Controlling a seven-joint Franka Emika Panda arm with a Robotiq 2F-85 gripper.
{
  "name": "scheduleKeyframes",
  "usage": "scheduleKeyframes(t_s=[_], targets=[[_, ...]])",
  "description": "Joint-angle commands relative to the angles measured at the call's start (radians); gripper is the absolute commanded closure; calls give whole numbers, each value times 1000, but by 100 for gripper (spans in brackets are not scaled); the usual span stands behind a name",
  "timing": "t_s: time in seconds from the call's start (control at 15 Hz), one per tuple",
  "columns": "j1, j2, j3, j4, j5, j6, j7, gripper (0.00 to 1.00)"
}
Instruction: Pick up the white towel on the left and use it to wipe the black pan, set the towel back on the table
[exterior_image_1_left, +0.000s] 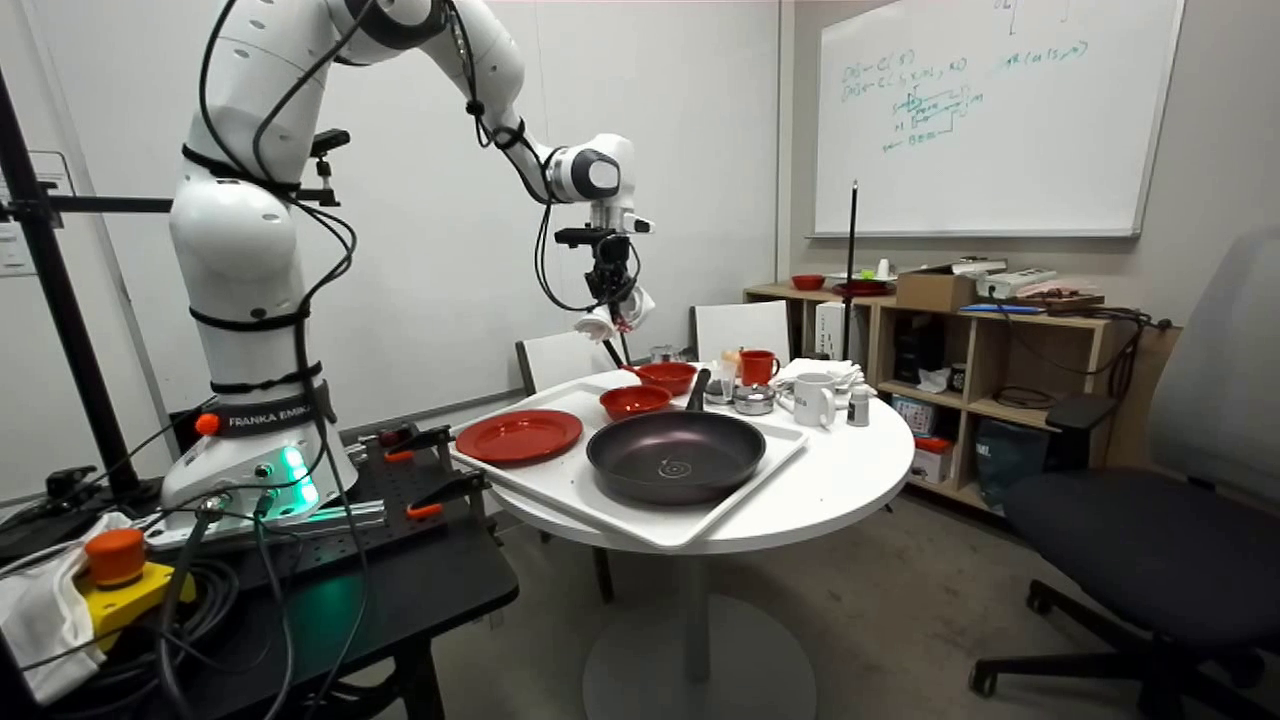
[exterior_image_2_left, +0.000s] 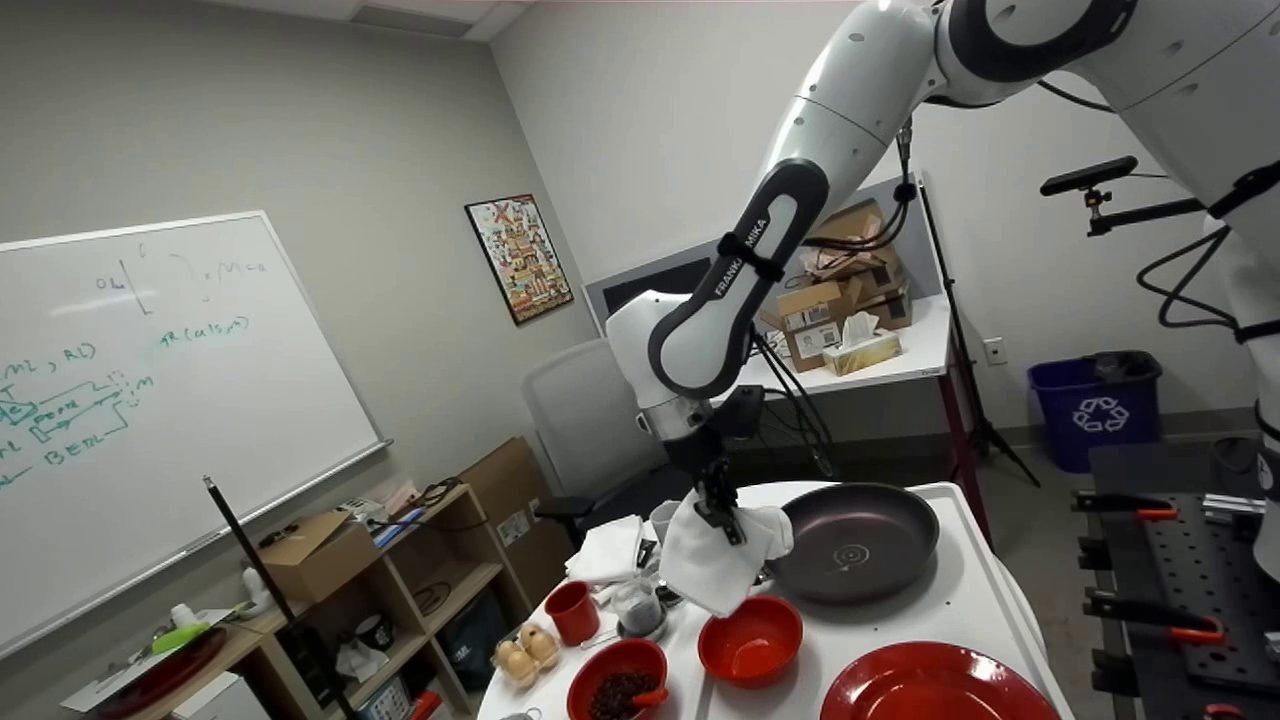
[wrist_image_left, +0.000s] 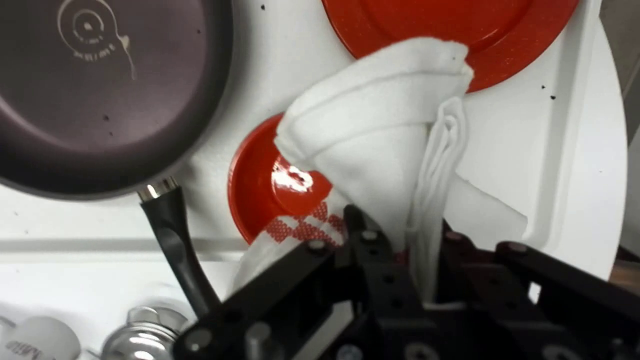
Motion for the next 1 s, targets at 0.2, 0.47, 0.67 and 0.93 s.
scheduleKeyframes(t_s=[0.2,0.47,0.67,0.93], targets=[[-163,-89,-70,-199,216,69,-28,96],[-264,-69,-113,-272,357,122,-73,96],[-317,-50,-145,-327,436,198,-86,96],[-322,-31,-171,-415,448,387,-40,96]])
